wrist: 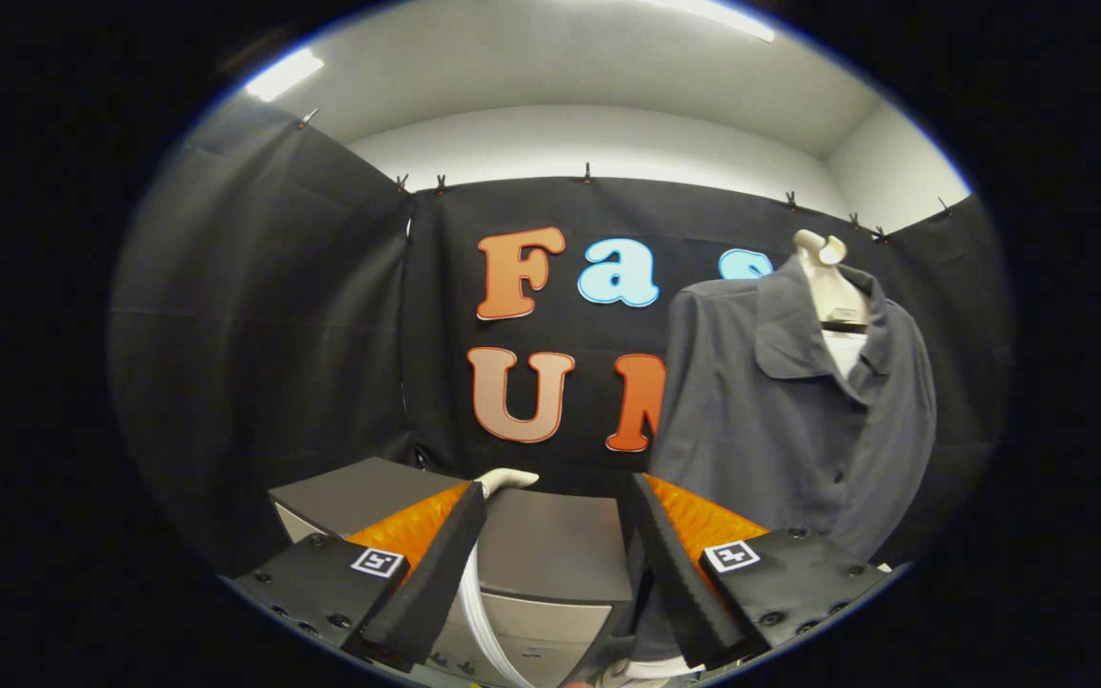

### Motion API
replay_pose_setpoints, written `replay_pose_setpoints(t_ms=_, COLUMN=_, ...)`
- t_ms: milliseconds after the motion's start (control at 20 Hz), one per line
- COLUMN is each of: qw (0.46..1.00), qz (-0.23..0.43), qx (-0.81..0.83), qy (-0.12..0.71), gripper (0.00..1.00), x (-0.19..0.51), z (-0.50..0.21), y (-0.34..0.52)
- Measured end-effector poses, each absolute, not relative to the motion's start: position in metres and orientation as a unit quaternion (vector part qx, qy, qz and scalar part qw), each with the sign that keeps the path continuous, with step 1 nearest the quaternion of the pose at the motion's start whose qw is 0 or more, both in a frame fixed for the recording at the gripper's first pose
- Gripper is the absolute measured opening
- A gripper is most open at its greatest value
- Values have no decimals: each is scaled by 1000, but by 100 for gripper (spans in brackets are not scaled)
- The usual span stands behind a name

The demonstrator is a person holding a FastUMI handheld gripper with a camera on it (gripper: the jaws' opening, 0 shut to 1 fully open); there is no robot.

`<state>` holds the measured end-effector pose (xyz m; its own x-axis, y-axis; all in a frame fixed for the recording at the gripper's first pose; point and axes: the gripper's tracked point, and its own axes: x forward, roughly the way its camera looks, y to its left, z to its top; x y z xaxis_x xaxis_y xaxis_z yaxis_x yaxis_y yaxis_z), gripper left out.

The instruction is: Iron the clothes twice with a garment steamer, once on the left side and once on the right side.

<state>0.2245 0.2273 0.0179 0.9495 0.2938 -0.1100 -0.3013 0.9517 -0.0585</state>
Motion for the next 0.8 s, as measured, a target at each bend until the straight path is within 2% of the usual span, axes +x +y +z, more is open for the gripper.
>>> replay_pose_setpoints(t_ms=450, qw=962, qz=202, qx=-53, qy=178, gripper=97, x=379, z=-32, y=349)
replay_pose_setpoints(t_ms=800, qw=921, qz=223, qx=-77, qy=311, gripper=97, x=455, z=-115, y=395)
